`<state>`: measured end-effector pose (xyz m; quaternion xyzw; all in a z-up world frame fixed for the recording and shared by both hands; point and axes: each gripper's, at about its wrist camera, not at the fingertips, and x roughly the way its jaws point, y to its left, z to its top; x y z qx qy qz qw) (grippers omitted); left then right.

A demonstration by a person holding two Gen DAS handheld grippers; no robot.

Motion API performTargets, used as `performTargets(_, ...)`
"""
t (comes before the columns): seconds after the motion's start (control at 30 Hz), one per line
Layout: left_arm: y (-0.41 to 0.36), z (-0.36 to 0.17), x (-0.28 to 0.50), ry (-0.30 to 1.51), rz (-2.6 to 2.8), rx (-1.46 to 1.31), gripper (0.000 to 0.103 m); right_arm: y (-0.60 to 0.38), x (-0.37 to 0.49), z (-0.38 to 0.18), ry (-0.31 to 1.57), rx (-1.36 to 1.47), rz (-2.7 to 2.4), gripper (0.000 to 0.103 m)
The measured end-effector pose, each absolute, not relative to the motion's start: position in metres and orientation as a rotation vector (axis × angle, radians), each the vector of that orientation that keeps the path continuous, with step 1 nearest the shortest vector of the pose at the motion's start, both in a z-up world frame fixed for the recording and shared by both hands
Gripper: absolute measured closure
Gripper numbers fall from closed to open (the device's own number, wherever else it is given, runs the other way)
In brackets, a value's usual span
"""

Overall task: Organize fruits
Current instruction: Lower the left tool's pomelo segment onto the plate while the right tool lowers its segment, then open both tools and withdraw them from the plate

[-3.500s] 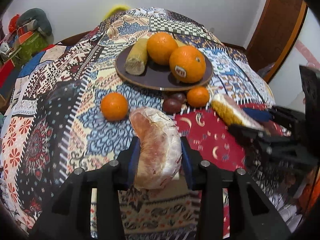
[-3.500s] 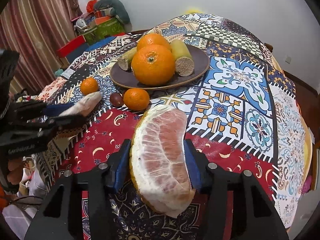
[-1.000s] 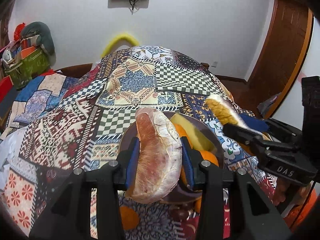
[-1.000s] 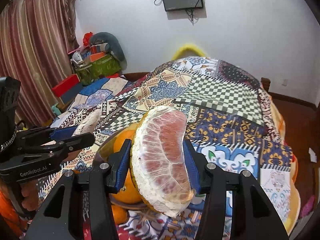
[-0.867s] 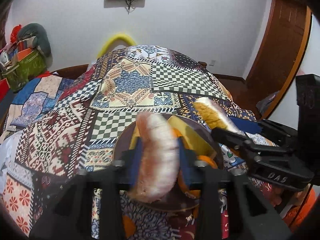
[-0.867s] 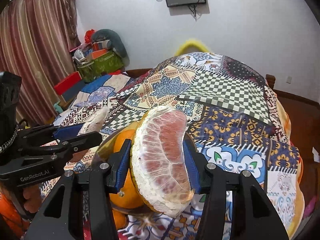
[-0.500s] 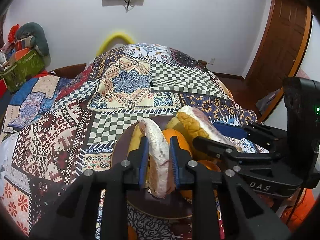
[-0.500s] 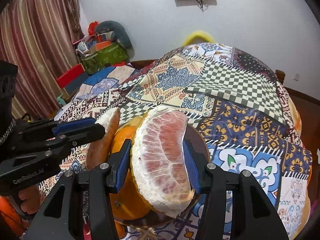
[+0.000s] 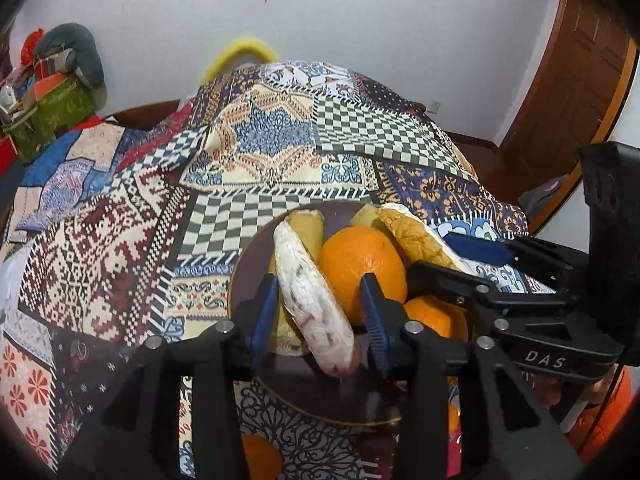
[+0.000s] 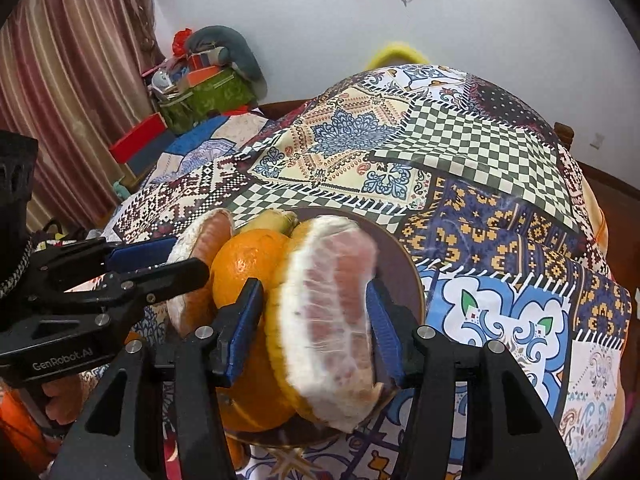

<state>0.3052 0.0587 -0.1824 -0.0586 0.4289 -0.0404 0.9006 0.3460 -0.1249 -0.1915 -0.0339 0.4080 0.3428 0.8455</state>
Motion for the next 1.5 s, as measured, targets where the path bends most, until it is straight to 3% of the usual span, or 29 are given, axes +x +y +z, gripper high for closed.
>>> performTargets(0.33, 0.055, -0.178, 0.293, 0.887, -0.09, -0.105, 0.045, -0.13, 0.337, -0.182, 0.833, -0.084, 0.709, 0.043)
performTargets(1.17, 0.061, -0.123, 0.218, 0.783, -0.035, -0.067, 0.041, -0.153, 0.276, -0.142, 0.757, -0.072, 0.677, 0.043)
performTargets(1.5, 0.069, -0.137, 0.19, 0.817, -0.015, -0.076, 0.041, -0.145, 0.244, -0.162, 0.802, -0.123, 0.678, 0.043)
